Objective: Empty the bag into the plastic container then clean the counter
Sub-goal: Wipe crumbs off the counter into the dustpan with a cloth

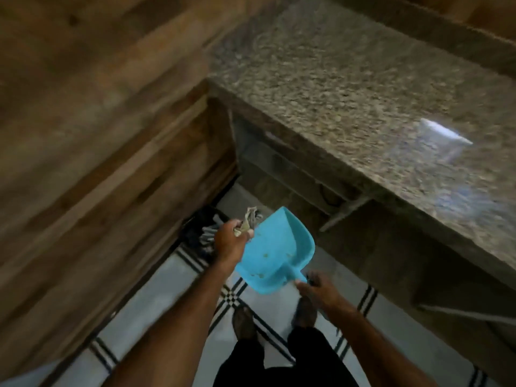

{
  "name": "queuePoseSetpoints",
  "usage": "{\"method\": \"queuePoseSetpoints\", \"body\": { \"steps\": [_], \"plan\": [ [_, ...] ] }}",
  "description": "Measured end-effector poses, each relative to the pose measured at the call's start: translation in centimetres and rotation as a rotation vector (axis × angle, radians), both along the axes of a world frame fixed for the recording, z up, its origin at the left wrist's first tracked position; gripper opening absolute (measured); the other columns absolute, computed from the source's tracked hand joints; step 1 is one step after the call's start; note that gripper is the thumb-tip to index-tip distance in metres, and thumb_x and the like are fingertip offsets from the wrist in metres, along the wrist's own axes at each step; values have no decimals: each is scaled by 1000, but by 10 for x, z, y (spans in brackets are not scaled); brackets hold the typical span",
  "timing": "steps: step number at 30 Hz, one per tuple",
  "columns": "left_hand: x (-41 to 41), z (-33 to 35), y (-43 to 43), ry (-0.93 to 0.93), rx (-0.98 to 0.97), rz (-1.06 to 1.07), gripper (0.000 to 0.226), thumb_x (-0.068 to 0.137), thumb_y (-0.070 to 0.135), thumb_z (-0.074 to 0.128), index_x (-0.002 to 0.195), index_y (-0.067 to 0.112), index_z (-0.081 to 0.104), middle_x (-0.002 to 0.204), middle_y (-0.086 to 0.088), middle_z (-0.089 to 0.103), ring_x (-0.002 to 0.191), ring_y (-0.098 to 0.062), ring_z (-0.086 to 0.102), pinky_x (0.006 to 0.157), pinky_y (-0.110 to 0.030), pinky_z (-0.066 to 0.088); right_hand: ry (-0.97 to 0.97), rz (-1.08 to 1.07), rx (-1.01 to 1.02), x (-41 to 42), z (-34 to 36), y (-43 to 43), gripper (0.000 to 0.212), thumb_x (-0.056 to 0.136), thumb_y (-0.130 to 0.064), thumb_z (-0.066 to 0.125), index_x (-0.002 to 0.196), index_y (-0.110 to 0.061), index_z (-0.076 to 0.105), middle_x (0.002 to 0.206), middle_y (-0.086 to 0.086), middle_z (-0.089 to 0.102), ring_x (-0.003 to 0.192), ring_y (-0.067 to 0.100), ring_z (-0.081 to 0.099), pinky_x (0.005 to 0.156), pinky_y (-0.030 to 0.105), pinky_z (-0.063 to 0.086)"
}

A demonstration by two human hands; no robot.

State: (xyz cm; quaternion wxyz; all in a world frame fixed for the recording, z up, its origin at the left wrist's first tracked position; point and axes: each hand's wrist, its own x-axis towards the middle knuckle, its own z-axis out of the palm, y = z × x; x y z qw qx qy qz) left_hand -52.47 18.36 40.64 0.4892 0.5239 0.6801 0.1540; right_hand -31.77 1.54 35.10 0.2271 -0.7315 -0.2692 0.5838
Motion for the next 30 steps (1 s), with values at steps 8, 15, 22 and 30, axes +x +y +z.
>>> {"method": "queuePoseSetpoints", "body": {
  "steps": [8, 15, 22, 30],
  "plan": [
    [-114, -107, 22, 123, -126, 200, 55, 82, 29, 75, 129, 3, 65, 127, -16, 69, 119, -32, 63, 95, -34, 47, -133, 393, -183, -117, -104, 165, 27, 95, -40, 60, 81, -17, 61, 77, 5, 63, 72, 22, 60, 63, 31, 46],
    [-157, -242, 54, 169, -122, 364, 57, 82, 42, 68, 128, 8, 68, 121, -12, 71, 112, -30, 65, 87, -28, 43, -232, 460, -251, -205, -244, 279, 21, 93, -19, 59, 101, -4, 71, 96, 18, 72, 96, 35, 71, 90, 42, 59],
    [-158, -290, 72, 120, -99, 499, 41, 83, 28, 72, 118, 6, 70, 108, -10, 70, 90, -20, 60, 77, -30, 47, -279, 494, -160, -219, -306, 262, 29, 87, -50, 52, 88, -23, 61, 87, 4, 65, 81, 27, 64, 81, 44, 56],
    [-168, -341, 69, 184, -65, 502, 26, 89, 21, 72, 112, 9, 70, 106, -5, 67, 82, -11, 55, 59, -3, 37, -155, 276, -101, -219, -367, 243, 25, 84, -45, 57, 97, -25, 65, 89, 2, 65, 84, 23, 61, 78, 40, 52]
  ]
}}
